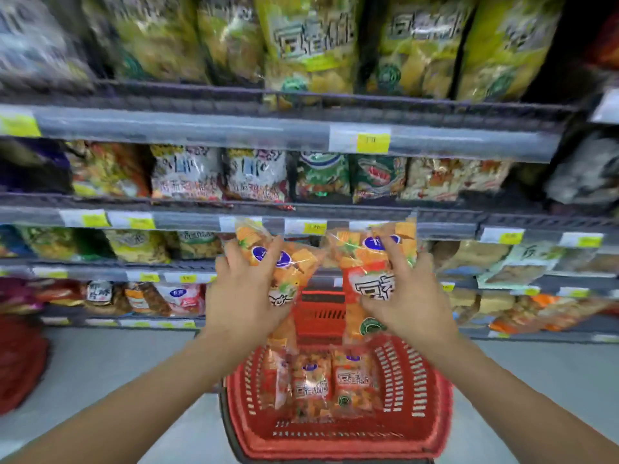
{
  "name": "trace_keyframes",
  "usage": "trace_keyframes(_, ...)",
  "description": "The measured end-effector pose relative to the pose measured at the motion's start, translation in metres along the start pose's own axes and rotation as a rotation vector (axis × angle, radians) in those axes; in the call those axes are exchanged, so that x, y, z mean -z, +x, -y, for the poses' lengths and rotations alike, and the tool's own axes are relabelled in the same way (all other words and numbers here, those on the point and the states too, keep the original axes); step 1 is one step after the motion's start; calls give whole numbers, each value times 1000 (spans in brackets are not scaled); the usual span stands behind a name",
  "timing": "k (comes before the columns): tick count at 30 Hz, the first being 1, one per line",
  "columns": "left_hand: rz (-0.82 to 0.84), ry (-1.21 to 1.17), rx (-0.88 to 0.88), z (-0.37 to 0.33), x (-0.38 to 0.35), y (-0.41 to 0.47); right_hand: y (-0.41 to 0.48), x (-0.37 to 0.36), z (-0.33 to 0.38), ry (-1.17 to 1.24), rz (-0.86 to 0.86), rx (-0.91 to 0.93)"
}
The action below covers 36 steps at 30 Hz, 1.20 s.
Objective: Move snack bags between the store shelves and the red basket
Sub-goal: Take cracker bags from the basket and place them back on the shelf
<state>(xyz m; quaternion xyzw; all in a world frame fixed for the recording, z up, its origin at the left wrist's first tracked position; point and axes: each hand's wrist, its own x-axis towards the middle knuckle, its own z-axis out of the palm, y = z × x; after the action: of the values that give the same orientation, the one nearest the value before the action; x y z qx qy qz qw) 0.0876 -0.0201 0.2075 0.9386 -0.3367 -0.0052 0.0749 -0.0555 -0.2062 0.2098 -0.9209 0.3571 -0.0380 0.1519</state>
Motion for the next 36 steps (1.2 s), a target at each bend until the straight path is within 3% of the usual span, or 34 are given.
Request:
trace_keyframes(10,-350,-19,-10,43,214,18,3,183,133,93,-328,64)
trace_keyframes(18,-517,-72,9,39,307,45,8,270,172,162,-489,38)
trace_keyframes(26,-604,-111,51,4,364,115,67,336,188,377,-502,2)
trace_keyframes(36,-679,-79,97,-34,396,207,177,389,204,451,-393,29)
